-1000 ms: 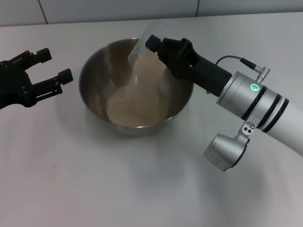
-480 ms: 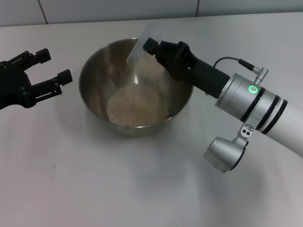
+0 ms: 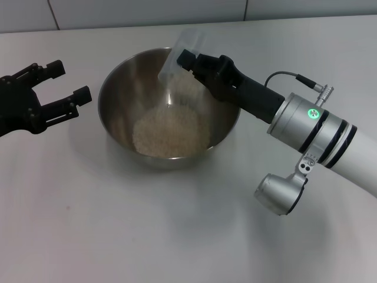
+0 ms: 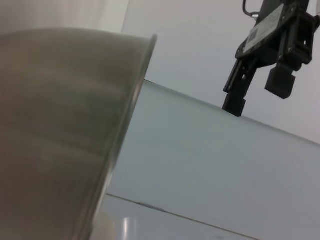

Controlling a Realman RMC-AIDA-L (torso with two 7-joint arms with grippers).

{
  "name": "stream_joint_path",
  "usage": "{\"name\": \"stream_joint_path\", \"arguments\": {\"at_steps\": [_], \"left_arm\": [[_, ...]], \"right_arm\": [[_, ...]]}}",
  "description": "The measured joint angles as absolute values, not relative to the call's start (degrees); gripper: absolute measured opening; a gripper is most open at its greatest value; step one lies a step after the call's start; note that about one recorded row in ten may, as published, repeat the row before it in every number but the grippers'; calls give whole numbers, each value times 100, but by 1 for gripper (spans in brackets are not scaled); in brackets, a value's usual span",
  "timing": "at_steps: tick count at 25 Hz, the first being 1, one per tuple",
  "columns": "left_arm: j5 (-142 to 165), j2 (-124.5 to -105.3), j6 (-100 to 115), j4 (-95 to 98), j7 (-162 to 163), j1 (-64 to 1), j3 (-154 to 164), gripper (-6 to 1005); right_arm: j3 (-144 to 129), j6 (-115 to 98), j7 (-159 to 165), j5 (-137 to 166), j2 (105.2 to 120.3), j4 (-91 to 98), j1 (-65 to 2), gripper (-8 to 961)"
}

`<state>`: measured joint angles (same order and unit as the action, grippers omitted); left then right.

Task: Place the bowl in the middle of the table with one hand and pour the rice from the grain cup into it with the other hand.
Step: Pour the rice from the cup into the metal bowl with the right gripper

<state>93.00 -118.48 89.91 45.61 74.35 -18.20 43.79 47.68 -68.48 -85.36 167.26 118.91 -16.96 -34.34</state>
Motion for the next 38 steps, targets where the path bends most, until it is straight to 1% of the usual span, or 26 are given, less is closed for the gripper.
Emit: {"name": "stream_joint_path", "arguments": {"at_steps": [16, 38], "left_arm": [[9314, -11848, 8922, 4545, 7452, -1823, 4390, 842], [9289, -11854, 8961, 4585, 7495, -1901, 4395, 842]], "right_arm": [[4755, -6854, -8578, 16721, 11893, -1723, -3424, 3], [4719, -6865, -8251, 16689, 11944, -1946, -3058, 3]]}}
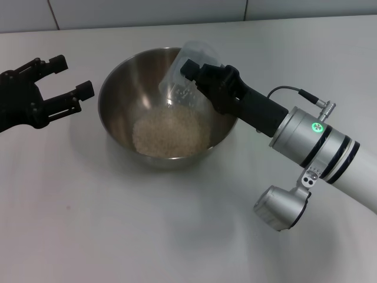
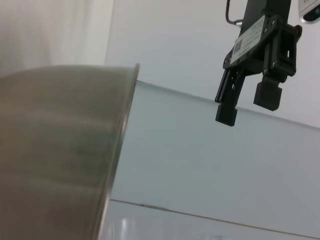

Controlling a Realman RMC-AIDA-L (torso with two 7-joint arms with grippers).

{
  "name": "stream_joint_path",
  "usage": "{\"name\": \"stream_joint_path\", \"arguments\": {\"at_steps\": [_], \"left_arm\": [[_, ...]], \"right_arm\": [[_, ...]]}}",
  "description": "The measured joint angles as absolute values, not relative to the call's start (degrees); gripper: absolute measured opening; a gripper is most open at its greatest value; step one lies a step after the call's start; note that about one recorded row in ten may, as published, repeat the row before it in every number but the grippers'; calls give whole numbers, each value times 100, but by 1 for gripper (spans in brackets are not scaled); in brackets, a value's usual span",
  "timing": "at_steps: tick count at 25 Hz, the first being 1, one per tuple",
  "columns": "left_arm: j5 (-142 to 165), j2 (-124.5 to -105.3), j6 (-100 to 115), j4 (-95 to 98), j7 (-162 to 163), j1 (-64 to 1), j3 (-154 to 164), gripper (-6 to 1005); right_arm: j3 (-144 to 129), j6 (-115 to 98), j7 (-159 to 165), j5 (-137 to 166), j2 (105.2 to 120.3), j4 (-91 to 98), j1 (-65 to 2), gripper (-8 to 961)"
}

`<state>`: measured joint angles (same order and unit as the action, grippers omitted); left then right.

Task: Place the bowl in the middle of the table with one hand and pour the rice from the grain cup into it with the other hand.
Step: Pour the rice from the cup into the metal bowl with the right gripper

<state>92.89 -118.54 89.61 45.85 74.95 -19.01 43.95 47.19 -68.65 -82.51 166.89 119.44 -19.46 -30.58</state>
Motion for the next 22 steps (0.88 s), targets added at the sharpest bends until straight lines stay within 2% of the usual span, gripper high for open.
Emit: {"name": "stream_joint_path", "arguments": {"at_steps": [16, 22], "left_arm": [[9293, -11857, 8991, 4587, 7497, -1903, 4394, 843], [9263, -11850, 8990, 4611, 7497, -1911, 4376, 843]], "right_arm": [[4775, -6863, -8126, 16689, 11947, -1983, -3038, 3], [5241, -7185, -6929, 16659, 11948, -2280, -2903, 2]]}}
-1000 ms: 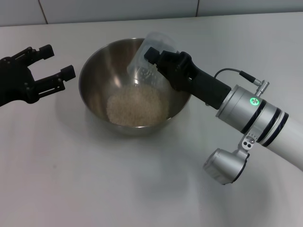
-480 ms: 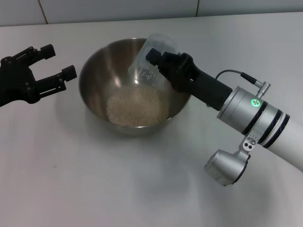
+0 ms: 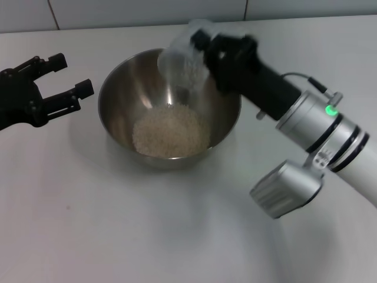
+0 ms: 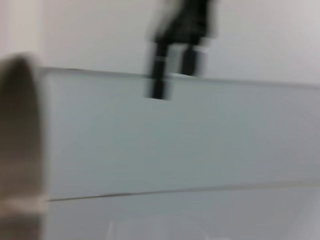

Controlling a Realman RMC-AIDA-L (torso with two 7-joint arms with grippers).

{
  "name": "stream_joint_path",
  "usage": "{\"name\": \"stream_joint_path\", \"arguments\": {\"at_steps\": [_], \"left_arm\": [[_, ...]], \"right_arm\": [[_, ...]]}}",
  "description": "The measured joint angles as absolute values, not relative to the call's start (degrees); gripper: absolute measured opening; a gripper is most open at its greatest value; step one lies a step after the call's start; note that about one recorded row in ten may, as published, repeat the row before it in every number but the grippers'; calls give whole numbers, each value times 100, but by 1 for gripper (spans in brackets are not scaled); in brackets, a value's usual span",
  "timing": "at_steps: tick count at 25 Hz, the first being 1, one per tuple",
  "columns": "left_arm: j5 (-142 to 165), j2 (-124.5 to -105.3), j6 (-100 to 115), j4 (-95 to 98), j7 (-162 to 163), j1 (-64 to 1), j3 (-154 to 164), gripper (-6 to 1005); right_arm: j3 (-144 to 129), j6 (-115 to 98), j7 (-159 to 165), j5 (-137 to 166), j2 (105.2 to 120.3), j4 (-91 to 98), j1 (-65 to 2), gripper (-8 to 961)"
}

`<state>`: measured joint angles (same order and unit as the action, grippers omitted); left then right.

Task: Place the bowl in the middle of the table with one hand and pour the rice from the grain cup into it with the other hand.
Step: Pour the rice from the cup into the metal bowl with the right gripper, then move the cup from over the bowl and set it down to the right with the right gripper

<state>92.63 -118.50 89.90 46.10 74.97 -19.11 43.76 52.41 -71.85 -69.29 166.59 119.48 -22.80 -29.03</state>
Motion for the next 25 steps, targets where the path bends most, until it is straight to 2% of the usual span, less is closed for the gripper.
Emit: {"name": "stream_joint_path", "arguments": {"at_steps": [17, 25], "left_arm": [[9128, -11847, 9028, 4678, 7451, -1909, 4391, 842], [9129, -11840, 9053, 4663, 7444, -1938, 4403, 842]], "right_arm": [[5435, -7683, -989, 14204, 11977, -2454, -2376, 3], [5434, -7358, -632, 14014, 11980, -2368, -2479, 2]]}}
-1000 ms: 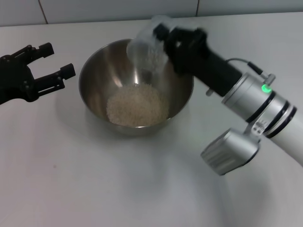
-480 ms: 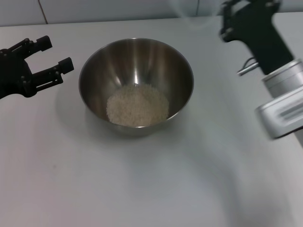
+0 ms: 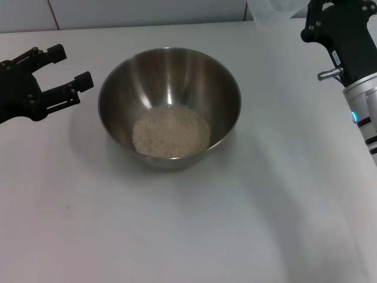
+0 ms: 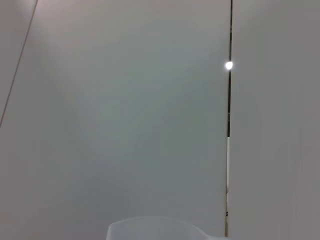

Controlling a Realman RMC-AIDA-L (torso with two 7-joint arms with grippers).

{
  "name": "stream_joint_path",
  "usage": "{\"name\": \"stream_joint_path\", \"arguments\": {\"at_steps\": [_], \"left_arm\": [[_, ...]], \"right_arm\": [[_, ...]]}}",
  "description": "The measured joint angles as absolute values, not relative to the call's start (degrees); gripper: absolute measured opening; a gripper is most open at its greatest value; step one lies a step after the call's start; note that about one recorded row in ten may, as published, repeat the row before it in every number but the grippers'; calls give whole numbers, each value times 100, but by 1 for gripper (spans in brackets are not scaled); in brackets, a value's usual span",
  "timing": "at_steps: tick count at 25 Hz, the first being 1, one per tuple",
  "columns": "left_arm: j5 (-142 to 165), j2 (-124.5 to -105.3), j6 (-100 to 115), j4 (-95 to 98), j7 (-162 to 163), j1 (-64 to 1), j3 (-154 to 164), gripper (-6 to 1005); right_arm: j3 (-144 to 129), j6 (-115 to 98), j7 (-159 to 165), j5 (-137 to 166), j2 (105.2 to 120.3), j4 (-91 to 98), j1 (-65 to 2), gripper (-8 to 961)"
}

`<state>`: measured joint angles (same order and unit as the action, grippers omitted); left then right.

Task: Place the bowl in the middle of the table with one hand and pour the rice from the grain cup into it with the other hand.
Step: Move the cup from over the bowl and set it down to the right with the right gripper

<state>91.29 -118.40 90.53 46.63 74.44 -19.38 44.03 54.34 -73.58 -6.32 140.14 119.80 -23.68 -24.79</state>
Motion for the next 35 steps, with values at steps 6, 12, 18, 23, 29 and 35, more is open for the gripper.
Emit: {"name": "stream_joint_path", "arguments": {"at_steps": [6, 12, 18, 23, 29, 35], "left_arm": [[9129, -11841, 9067, 4640, 7476, -1967, 4401, 842], [9131, -11859, 9036, 4632, 7495, -1972, 4412, 843], [9131, -11858, 9063, 4645, 7491, -1970, 4440, 843], [9130, -11862, 9074, 4643, 7458, -1983, 4457, 843], [9127, -11861, 9075, 4662, 7476, -2019, 4472, 843], [9122, -11851, 9059, 4633, 7444, -2043, 4474, 842]], "right_arm": [[5494, -7279, -619, 13834, 11981, -2361, -2449, 2], [5491, -6522, -585, 13083, 11975, -2318, -2466, 2], [5461, -5829, -555, 12690, 11977, -2267, -2496, 3], [5451, -5163, -300, 12590, 11969, -2242, -2510, 2], [5447, -4596, 17, 12585, 11983, -1870, -2684, 2], [5450, -4352, 106, 12588, 11980, -1765, -2728, 2]]}}
